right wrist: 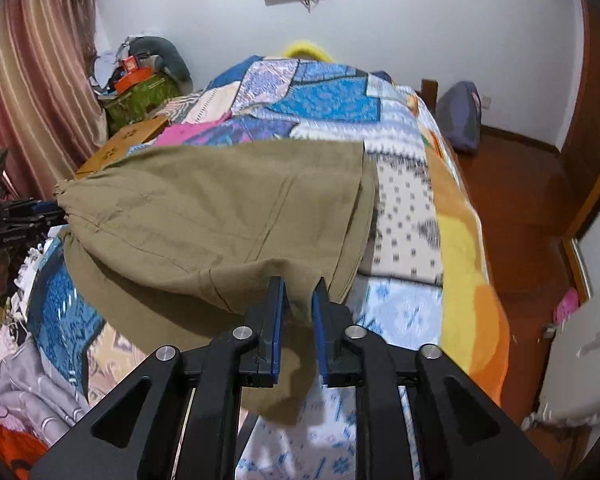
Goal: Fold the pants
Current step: 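Carry the right tool over toward the left tool, folding the pants in half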
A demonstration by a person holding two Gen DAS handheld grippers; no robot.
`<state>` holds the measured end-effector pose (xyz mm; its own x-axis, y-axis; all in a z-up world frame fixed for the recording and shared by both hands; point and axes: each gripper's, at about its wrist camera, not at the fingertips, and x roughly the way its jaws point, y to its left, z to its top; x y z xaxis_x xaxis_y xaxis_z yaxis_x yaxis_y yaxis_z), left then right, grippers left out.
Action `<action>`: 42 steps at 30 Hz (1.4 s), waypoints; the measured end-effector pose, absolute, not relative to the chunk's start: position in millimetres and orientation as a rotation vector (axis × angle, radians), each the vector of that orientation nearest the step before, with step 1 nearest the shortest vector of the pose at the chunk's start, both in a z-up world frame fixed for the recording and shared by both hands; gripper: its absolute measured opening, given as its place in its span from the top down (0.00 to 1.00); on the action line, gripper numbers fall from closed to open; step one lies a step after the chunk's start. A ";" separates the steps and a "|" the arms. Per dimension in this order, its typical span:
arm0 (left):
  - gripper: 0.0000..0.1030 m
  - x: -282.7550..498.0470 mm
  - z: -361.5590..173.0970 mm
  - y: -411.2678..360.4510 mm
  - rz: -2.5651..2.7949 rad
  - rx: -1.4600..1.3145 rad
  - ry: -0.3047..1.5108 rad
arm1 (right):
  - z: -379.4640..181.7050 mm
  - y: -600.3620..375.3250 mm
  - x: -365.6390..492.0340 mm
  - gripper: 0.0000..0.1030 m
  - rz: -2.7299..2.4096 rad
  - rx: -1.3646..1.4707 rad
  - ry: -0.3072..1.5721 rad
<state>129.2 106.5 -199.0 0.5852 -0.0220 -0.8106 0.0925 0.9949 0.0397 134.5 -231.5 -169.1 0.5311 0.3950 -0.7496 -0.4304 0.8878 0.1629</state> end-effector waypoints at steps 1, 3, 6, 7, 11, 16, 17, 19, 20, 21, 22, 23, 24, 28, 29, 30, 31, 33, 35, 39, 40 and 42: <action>0.57 126.0 -199.3 107.0 -0.060 0.083 0.942 | -171.0 -232.8 130.6 0.86 0.490 -0.039 0.893; 0.56 119.2 -196.6 107.4 -0.065 0.086 0.928 | -172.8 -236.6 123.2 0.86 0.473 -0.038 0.910; 0.43 108.4 -182.2 105.6 -0.080 0.096 0.872 | -165.7 -240.0 112.8 0.85 0.447 -0.059 0.896; 0.41 106.6 -177.8 103.7 -0.078 0.104 0.854 | -162.7 -239.8 108.8 0.85 0.439 -0.069 0.886; 0.40 107.3 -158.6 87.0 -0.121 0.145 0.819 | -137.5 -236.9 102.2 0.77 0.429 -0.109 0.814; 0.39 115.6 -158.2 48.4 -0.191 0.276 0.820 | -110.6 -213.9 96.9 0.58 0.485 -0.159 0.711; 0.39 117.0 -162.1 41.0 -0.214 0.302 0.831 | -109.9 -207.5 96.0 0.56 0.503 -0.169 0.703; 0.37 119.5 -171.7 29.6 -0.267 0.331 0.850 | -112.5 -191.3 93.3 0.56 0.551 -0.187 0.704; 0.33 121.6 -176.8 25.6 -0.274 0.347 0.857 | -116.1 -184.7 92.2 0.54 0.574 -0.192 0.711; 0.33 124.1 -182.5 22.1 -0.275 0.370 0.864 | -121.7 -175.8 90.6 0.53 0.602 -0.196 0.722; 0.33 124.9 -186.9 19.7 -0.276 0.386 0.869 | -126.0 -169.7 90.2 0.52 0.618 -0.199 0.731; 0.32 126.4 -191.5 18.4 -0.280 0.401 0.876 | -131.4 -163.8 90.3 0.52 0.634 -0.201 0.746; 0.31 128.1 -196.4 17.1 -0.287 0.419 0.885 | -139.0 -156.4 90.2 0.52 0.655 -0.204 0.767; 0.31 134.0 -210.1 14.3 -0.302 0.473 0.922 | -159.1 -134.5 95.1 0.52 0.707 -0.206 0.842; 0.31 134.4 -209.1 14.3 -0.308 0.473 0.916 | -162.6 -129.9 96.0 0.52 0.725 -0.201 0.857; 0.31 136.0 -207.4 14.9 -0.313 0.467 0.913 | -166.5 -125.2 97.0 0.52 0.745 -0.196 0.870; 0.31 137.4 -206.2 15.3 -0.316 0.456 0.914 | -168.0 -121.7 97.5 0.52 0.752 -0.198 0.875; 0.31 142.7 -202.1 17.6 -0.318 0.426 0.924 | -171.8 -114.0 97.4 0.52 0.762 -0.211 0.879; 0.31 148.3 -196.7 20.5 -0.317 0.398 0.927 | -174.9 -105.8 98.4 0.52 0.770 -0.227 0.877; 0.32 152.6 -190.4 20.8 -0.317 0.368 0.929 | -178.0 -96.5 100.5 0.52 0.764 -0.262 0.836; 0.32 152.6 -189.2 20.5 -0.317 0.359 0.929 | -178.3 -96.0 102.3 0.52 0.761 -0.268 0.829; 0.32 151.5 -187.9 18.7 -0.320 0.349 0.925 | -177.5 -95.6 103.4 0.60 0.761 -0.263 0.811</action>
